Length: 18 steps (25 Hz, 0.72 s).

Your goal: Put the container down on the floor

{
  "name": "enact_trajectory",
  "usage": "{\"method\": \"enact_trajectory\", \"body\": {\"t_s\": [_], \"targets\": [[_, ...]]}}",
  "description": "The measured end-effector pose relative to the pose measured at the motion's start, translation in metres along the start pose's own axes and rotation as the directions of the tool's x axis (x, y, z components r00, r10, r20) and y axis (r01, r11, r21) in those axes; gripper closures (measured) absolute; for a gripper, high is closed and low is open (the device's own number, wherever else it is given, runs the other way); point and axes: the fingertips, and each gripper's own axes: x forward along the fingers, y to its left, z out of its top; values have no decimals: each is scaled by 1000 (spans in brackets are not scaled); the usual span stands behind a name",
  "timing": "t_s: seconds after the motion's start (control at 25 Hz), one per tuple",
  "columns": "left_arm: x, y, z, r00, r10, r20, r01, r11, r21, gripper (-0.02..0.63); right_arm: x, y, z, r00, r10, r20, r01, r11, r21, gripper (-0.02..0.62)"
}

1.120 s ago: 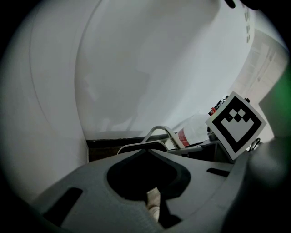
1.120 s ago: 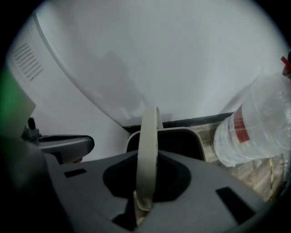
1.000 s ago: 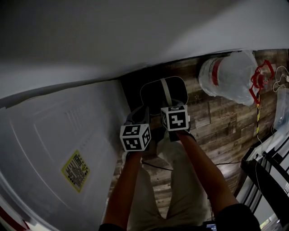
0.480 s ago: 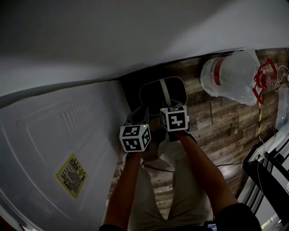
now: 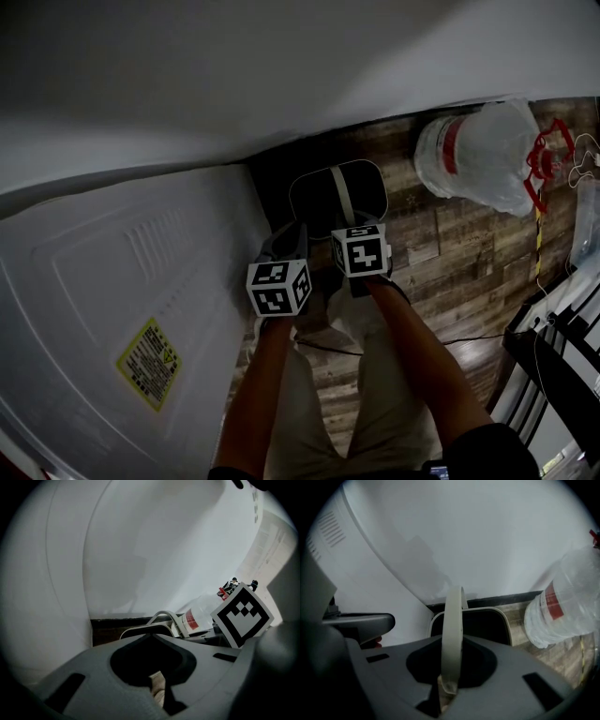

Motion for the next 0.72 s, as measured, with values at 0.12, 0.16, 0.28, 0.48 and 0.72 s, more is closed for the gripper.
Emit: {"method": "enact_trajectory", "body": {"t_s": [0.12,0.16,0.28,0.48,0.72], "targets": [[0,-1,-2,1000,-4,-7,4,1000,8,589,-1,1,-3,1000,-6,5,6,1000,-3,561],[0,-1,-3,1000,-4,-9,4,1000,9,589,-1,1,-3,1000,-6,7,6,1000,-3,561],[0,-1,-4,1000,-6,-9,7,1000,7,589,-1,0,-3,1000,0,14,0,1000,1,561],[1,-5,-6,1000,-16,-17,17,1000,16,589,-3,-6,-4,1000,1,19,-1,1000,21,561],[6,-10,-8,999,-26,-30,27,999,31,589,-3,-16,-10,1000,-12,16,11,999,44,561]]}}
